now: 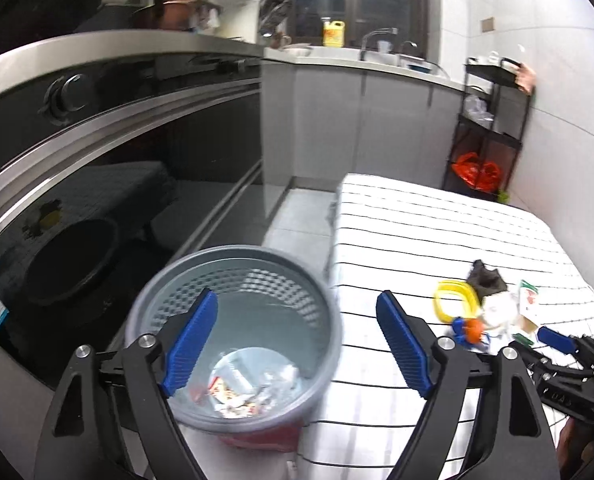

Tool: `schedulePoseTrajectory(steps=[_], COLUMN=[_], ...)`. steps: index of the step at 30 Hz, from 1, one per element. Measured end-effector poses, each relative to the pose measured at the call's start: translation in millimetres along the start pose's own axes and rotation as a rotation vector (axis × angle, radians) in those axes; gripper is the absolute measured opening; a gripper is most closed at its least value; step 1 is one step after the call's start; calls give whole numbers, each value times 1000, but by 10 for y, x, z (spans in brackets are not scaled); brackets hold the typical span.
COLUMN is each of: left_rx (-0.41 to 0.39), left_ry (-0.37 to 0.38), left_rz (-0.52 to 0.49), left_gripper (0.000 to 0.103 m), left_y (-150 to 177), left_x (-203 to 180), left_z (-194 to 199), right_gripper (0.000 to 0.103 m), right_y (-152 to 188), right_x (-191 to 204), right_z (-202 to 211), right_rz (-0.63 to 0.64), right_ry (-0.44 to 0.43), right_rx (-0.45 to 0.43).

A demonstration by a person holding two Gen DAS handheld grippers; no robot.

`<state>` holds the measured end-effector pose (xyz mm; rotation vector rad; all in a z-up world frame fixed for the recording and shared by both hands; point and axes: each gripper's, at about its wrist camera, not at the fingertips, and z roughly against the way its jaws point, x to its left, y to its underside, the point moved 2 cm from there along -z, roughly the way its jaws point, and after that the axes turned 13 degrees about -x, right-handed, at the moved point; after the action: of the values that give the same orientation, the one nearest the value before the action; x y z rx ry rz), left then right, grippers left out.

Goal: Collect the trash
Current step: 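Move both open tools back over the table toward the milk carton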

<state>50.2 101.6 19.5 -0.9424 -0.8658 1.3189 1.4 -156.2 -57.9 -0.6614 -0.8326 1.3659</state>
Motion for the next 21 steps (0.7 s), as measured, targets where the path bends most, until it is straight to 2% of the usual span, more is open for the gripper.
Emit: schedulePoseTrajectory(steps=[5,10,15,21], left_rx=[11,30,47,74], left_ry=[58,104,105,93], left_rz=[-13,-1,-14,-52], left_gripper=[87,92,94,94], left_y=[29,67,148,345], left_x=[-400,-813,-1142,-1401], left_z=[2,-83,-256,-460], right_gripper=[70,74,75,75], right_y=[-5,-21,-51,-49], right_x=[-569,-1027,-1244,-1243], right_z=[148,184,22,-251], right_rz=[-15,-45,-79,-70], right_ry=[110,155,163,169], right_rx=[-10,-12,15,40])
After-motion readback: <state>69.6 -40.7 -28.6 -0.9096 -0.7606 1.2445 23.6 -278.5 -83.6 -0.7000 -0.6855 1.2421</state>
